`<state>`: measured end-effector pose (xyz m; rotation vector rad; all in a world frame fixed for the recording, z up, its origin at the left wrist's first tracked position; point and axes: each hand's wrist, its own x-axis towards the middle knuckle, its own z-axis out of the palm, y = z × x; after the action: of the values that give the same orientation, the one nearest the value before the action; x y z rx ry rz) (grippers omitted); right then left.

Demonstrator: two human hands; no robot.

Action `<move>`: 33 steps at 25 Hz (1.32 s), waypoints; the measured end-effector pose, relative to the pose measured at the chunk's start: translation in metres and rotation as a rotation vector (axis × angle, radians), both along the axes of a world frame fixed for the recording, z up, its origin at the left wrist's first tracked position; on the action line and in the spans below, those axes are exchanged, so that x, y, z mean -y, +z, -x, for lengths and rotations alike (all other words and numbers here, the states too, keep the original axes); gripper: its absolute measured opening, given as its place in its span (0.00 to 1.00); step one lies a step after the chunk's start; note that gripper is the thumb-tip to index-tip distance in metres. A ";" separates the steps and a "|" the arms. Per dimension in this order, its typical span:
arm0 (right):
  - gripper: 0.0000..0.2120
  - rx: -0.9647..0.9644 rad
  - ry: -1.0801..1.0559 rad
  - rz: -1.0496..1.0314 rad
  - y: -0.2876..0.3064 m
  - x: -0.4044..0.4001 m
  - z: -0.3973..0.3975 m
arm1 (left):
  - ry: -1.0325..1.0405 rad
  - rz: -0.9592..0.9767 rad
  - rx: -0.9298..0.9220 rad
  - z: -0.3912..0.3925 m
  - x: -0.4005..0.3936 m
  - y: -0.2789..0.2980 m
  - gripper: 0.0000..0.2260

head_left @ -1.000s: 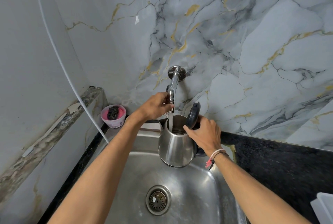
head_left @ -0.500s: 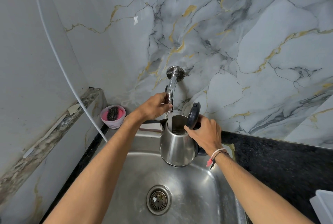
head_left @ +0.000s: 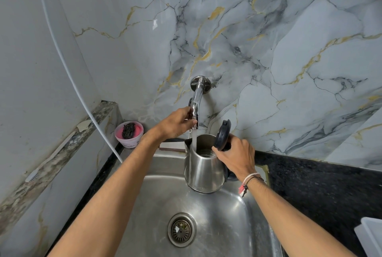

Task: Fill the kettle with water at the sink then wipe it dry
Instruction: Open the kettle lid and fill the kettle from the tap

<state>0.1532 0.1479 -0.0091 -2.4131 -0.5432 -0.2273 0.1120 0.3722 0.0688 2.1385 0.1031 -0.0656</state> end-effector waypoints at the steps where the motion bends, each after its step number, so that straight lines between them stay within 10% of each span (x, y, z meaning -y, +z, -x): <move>1: 0.13 0.003 0.005 -0.001 0.000 -0.001 0.001 | -0.015 0.017 -0.002 0.000 -0.002 -0.001 0.12; 19: 0.14 0.050 0.042 0.021 -0.003 -0.017 0.007 | -0.076 0.662 -0.077 -0.009 -0.033 -0.020 0.16; 28: 0.15 0.065 0.030 -0.009 0.001 -0.012 0.013 | 0.495 -0.030 0.322 0.001 0.031 -0.014 0.09; 33: 0.20 0.098 -0.018 -0.032 0.007 0.029 0.023 | 0.433 -0.213 0.344 0.048 0.080 -0.025 0.18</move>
<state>0.1305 0.1187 -0.0016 -2.3857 -0.5581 -0.3603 0.0642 0.2917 0.0441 2.2576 0.3802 0.5854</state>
